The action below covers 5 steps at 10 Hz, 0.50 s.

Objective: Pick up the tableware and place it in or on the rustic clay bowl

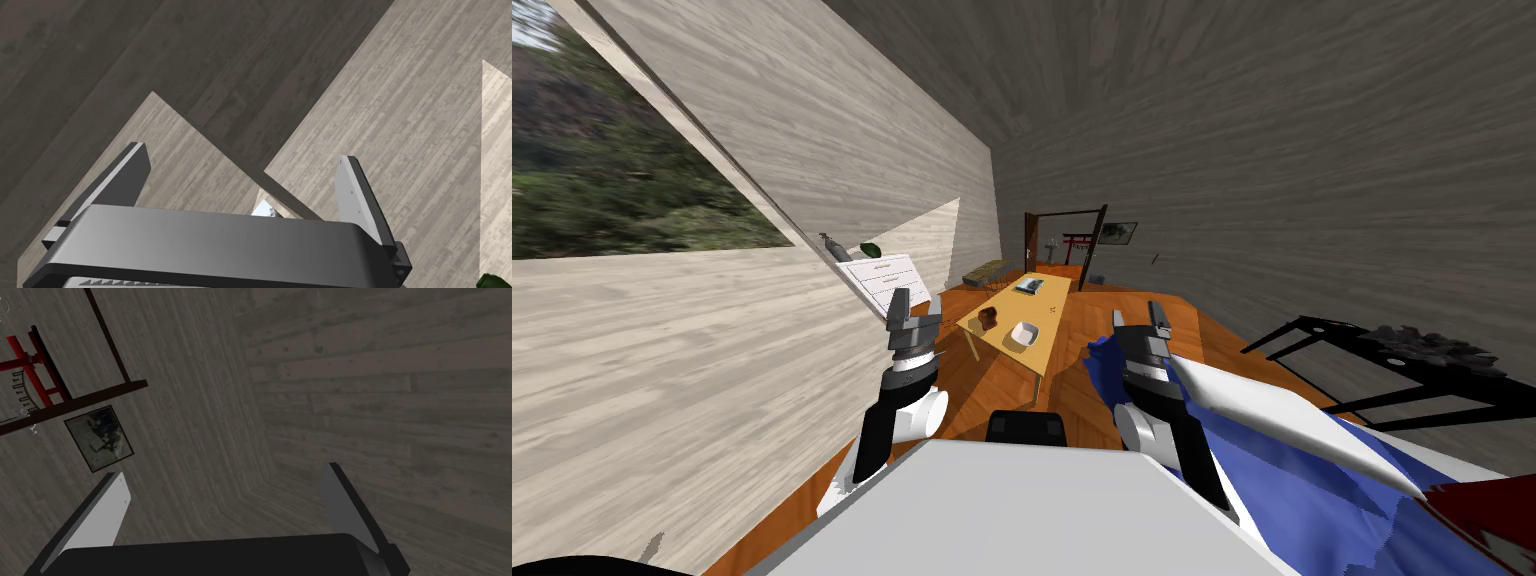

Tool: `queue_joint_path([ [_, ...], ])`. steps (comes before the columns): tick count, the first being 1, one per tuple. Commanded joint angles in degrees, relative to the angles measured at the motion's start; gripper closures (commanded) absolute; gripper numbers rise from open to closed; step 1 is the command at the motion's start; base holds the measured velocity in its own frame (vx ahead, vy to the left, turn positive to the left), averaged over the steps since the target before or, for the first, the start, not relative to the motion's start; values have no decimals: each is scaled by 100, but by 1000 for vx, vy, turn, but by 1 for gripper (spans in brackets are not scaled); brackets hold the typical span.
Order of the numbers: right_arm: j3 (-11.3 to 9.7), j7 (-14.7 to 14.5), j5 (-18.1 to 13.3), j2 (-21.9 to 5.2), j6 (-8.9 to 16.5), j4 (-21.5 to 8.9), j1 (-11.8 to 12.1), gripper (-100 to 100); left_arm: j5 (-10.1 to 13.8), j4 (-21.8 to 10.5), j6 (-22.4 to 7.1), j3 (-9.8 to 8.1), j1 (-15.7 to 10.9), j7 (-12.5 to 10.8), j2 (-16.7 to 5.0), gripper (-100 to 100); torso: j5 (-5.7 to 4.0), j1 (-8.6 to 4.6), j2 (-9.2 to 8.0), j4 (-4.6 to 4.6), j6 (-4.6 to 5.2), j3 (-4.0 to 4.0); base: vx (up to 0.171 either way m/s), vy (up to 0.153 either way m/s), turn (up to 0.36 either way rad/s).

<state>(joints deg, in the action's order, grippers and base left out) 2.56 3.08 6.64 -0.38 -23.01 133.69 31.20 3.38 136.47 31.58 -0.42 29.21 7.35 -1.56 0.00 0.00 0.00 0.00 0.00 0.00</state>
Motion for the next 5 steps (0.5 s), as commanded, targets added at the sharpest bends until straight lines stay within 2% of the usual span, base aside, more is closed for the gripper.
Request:
queue_joint_path([
  [1,-60,5,-63,-251,109,-54,-72,-100,0,0,0,0,0,0,0,0,0,0,0,0,0,0,-3,33,30],
  [5,-307,2,-289,-829,489,-245,-304,-100,0,0,0,1,0,0,1,0,7,31,-1,0,-1,-1,-4,77,50],
])
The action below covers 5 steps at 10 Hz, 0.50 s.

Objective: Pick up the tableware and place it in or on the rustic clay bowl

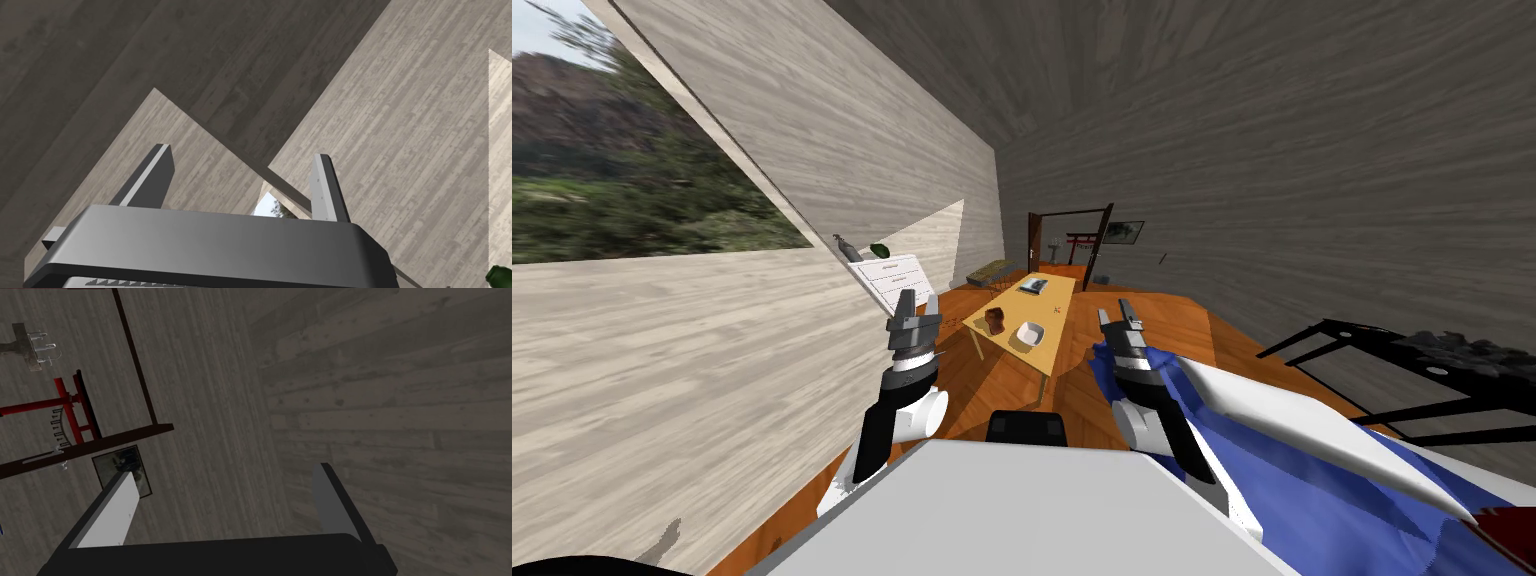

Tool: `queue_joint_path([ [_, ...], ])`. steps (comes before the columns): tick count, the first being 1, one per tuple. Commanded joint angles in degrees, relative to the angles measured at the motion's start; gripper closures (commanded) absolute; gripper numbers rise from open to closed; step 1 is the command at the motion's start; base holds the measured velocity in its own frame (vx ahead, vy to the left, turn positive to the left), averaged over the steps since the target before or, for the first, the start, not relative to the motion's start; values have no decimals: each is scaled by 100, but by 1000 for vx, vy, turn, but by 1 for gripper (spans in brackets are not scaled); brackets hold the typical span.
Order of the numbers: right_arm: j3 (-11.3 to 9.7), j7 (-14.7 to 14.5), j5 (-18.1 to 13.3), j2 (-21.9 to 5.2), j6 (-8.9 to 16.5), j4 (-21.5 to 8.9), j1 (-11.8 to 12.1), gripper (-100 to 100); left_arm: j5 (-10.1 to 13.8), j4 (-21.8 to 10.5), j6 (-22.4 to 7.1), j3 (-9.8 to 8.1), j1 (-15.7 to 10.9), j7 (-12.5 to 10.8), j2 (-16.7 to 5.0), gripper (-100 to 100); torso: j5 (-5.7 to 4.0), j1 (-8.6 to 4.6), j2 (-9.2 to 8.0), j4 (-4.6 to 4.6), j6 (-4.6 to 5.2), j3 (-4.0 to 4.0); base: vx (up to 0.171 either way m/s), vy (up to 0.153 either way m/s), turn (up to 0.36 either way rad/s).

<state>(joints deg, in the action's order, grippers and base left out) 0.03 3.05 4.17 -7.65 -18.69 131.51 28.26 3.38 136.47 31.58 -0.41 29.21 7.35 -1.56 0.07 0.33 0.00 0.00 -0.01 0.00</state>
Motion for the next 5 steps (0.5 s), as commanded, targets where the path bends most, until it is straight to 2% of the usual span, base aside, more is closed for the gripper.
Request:
queue_joint_path([
  [1,-142,-3,-123,-275,189,-95,-87,-100,0,0,0,0,0,0,0,0,0,0,0,0,0,0,13,106,68],
  [4,-466,-47,-417,-807,662,-345,-358,-100,0,0,0,0,0,0,0,0,3,12,2,-1,0,2,4,126,73],
  [5,-466,-47,-417,-856,662,-345,-358,-100,0,0,0,0,0,0,0,0,5,20,3,-1,-1,2,19,92,27],
])
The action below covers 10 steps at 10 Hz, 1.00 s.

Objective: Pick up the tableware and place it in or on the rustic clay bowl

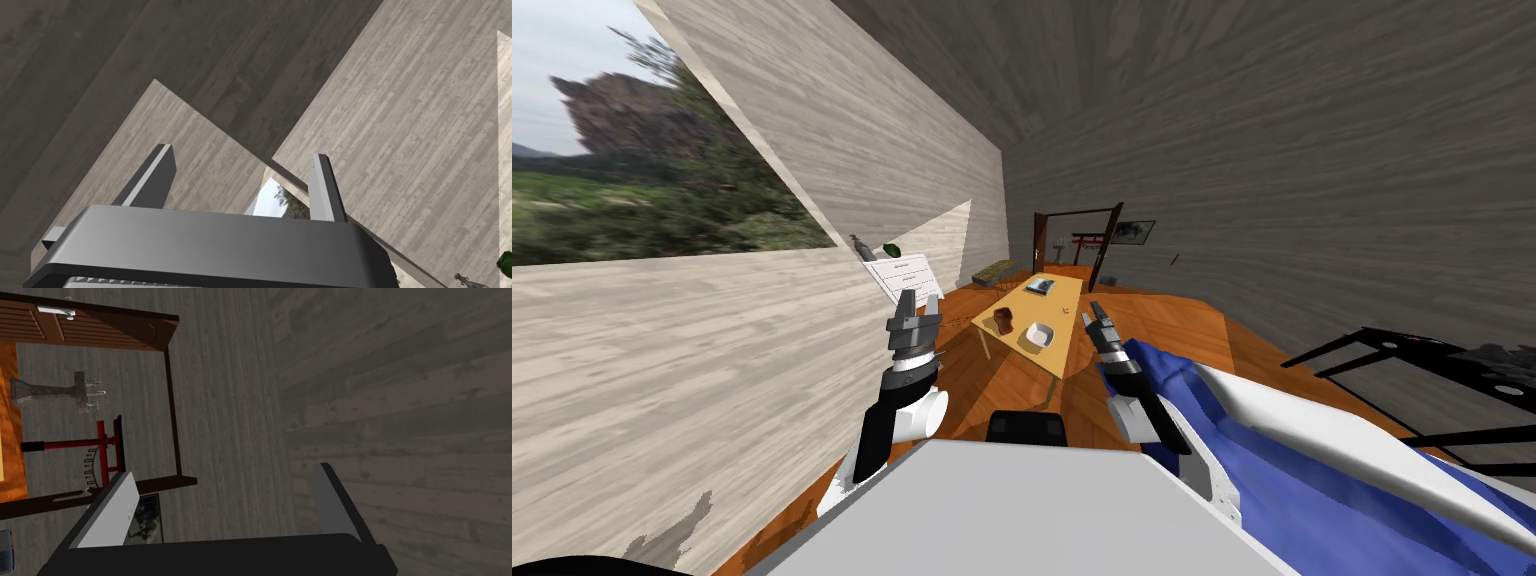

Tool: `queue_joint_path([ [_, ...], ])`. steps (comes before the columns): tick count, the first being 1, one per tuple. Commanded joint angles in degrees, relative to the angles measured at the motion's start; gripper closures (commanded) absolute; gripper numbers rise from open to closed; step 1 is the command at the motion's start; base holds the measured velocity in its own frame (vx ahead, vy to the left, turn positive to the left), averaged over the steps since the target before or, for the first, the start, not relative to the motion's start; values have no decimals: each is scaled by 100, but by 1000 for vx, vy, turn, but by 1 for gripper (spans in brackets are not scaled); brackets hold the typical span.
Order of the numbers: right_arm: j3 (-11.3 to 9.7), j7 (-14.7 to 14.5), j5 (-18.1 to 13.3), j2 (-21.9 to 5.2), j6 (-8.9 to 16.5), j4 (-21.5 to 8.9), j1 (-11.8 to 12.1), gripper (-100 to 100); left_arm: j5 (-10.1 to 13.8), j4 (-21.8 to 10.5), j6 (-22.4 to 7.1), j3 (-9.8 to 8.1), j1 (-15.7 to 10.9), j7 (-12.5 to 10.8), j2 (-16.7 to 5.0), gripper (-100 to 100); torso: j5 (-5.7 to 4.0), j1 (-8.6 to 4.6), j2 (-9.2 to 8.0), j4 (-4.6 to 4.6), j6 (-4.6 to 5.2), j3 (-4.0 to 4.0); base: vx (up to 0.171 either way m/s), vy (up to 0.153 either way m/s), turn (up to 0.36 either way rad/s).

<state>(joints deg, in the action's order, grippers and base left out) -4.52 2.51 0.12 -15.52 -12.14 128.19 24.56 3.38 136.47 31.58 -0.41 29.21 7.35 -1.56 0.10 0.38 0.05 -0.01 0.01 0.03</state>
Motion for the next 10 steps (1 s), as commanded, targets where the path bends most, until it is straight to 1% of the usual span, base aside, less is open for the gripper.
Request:
queue_joint_path([
  [1,-137,-18,-125,-279,187,-113,-88,-100,0,0,0,0,0,0,0,0,0,0,0,0,0,0,26,76,48],
  [2,-273,-50,-247,-451,363,-222,-190,-100,0,0,0,0,0,0,0,0,-3,-7,3,-1,-2,2,26,109,100],
  [3,-273,-50,-247,-495,376,-222,-190,-100,0,0,0,0,0,0,0,0,-1,2,5,-1,-3,3,17,82,38],
  [5,-571,-135,-509,-879,723,-467,-397,-100,0,0,0,0,0,0,0,0,-3,-7,2,-1,-1,1,20,94,94],
  [6,-571,-135,-509,-932,777,-467,-397,-100,0,0,0,0,0,0,0,0,-1,0,3,-1,-3,2,17,99,27],
  [7,-733,-190,-649,-1152,987,-604,-499,-100,0,0,0,0,0,0,0,0,-1,-1,1,-1,1,1,17,108,53],
  [8,-733,-190,-649,-1152,987,-604,-499,-100,0,0,0,0,0,0,0,0,-1,2,0,-1,0,0,27,89,28],
  [10,-1081,-327,-945,-1580,1333,-905,-698,-100,0,0,0,0,0,0,0,0,-1,-2,7,-2,-2,5,48,110,85],
])
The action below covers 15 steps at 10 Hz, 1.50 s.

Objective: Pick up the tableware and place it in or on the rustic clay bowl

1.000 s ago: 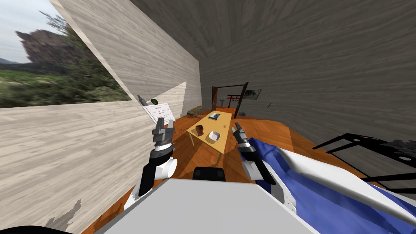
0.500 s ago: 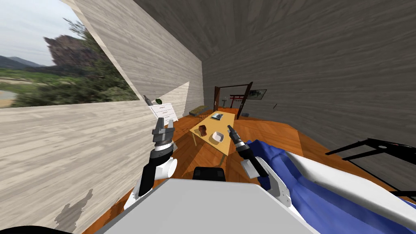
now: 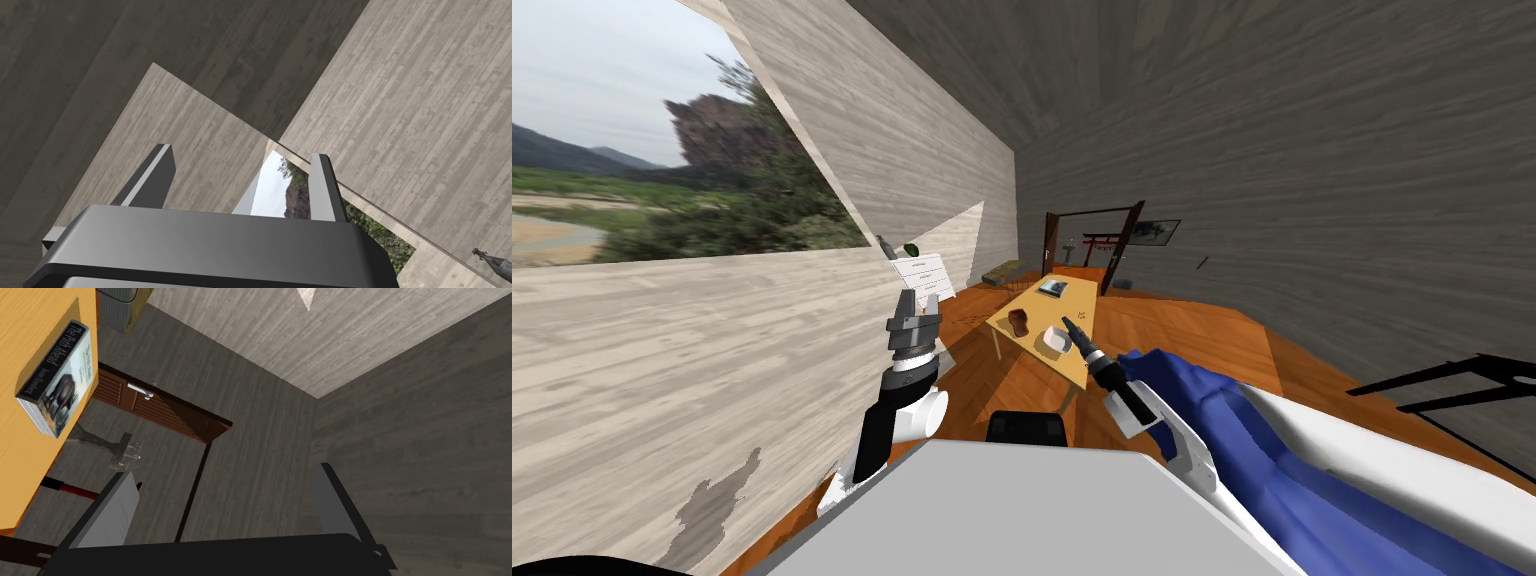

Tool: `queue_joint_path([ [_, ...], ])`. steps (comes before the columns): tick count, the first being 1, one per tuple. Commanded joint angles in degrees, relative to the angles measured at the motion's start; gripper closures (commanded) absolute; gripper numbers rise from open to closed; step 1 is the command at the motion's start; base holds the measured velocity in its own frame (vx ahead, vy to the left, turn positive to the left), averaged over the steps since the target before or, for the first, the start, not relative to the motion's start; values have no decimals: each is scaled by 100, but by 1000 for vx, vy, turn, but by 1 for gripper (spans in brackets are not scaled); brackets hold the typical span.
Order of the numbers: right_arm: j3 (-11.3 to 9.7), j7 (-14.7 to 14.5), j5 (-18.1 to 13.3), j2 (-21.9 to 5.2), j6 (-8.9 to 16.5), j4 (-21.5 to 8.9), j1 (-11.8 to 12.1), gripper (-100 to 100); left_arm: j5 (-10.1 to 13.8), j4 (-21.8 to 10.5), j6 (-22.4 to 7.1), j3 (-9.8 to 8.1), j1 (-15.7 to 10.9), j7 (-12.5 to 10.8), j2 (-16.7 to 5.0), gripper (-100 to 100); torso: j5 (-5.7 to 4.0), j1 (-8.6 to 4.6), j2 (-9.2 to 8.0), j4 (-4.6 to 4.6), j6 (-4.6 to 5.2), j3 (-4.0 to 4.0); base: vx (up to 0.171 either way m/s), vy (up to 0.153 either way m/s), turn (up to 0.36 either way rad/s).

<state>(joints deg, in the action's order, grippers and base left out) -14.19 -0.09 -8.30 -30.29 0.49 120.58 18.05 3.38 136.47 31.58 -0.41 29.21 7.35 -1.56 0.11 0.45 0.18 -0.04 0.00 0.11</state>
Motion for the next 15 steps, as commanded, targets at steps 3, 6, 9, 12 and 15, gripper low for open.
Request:
queue_joint_path([
  [3,-489,-244,-418,-533,601,-480,-234,-100,0,0,0,0,0,0,0,0,2,2,-5,1,2,-2,49,128,81],
  [6,-886,-460,-746,-941,1050,-847,-402,-100,0,0,0,0,0,0,0,0,-1,-12,-4,1,3,-2,55,98,74],
  [9,-1270,-714,-1082,-1321,1404,-1241,-546,-100,0,0,0,0,0,0,0,0,-4,-19,-2,0,1,-1,60,88,83],
  [12,-1513,-854,-1251,-1506,1708,-1445,-607,-100,0,0,0,0,0,0,0,0,-1,-9,1,0,2,1,57,87,39],
  [15,-1941,-1152,-1585,-1845,2125,-1863,-708,-100,0,0,0,0,0,0,0,0,-2,-10,8,-2,3,5,77,83,73],
])
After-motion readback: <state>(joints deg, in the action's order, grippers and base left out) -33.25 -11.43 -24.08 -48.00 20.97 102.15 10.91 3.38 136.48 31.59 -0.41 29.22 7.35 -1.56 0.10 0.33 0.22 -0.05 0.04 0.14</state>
